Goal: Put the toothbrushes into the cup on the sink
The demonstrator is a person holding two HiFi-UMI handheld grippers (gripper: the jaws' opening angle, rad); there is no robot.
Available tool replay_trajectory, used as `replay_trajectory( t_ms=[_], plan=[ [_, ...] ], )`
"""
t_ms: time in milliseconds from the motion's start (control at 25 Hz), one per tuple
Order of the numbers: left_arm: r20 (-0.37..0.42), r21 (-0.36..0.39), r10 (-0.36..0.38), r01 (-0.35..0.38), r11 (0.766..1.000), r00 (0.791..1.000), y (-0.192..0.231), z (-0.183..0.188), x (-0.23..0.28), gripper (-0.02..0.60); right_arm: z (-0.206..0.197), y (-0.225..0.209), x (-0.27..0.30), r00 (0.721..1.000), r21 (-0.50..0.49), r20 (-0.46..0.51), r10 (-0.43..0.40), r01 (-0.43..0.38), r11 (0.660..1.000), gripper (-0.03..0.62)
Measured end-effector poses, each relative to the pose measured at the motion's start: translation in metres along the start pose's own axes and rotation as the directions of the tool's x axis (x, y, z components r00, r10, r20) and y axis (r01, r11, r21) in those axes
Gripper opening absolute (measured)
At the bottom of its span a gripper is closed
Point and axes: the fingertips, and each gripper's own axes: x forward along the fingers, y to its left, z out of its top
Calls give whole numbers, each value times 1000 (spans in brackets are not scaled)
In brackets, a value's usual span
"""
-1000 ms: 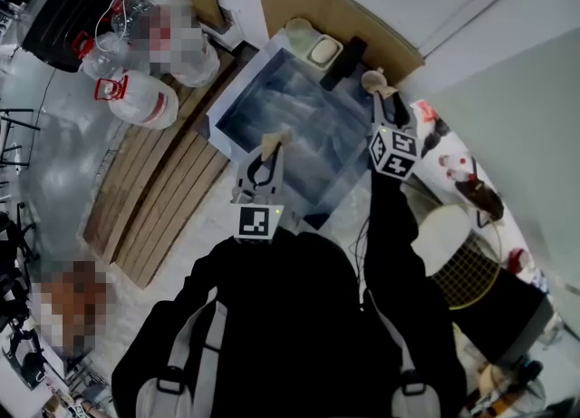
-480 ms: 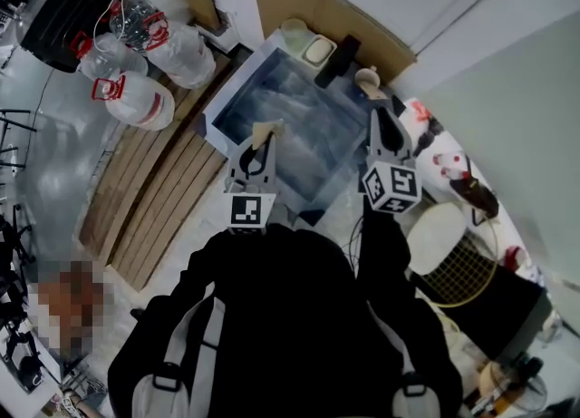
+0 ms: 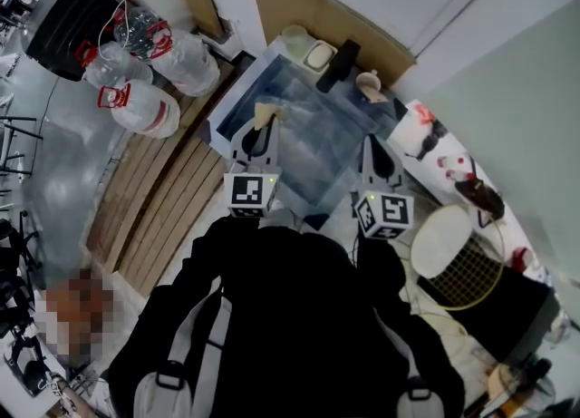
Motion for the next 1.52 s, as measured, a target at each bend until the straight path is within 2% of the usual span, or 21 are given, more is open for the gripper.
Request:
replay_trajectory(
  t_ms=[80,280,600,920,1280,1520],
  plan=[
    [-1,-16,2,-2,1000,1000,6,2,11,32,-4,5,-3,1000,9,-4,11,-11,1000,2],
    [24,67,4,-6,998,1000,24,13,50,32,-8,13,-5,999,52,-7,50,-49,997,2],
    [36,110,-5,1,994,999,48,34,118,32,-9,16,-10,999,41,-11,35,-34,999,2],
    [24,161,-19,15,987,1000,68,36,183,32,-16,9,-9,1000,77,-19,-4,6,997,2],
    [-41,151,-37,43,988,998,81,4,234,32,-24,-2,-10,997,80,-45,-55,59,995,2],
    [-66,119,-28,36,992,997,88,-12,254,32,-28,-8,-6,997,88,-51,-64,69,994,2]
  ],
)
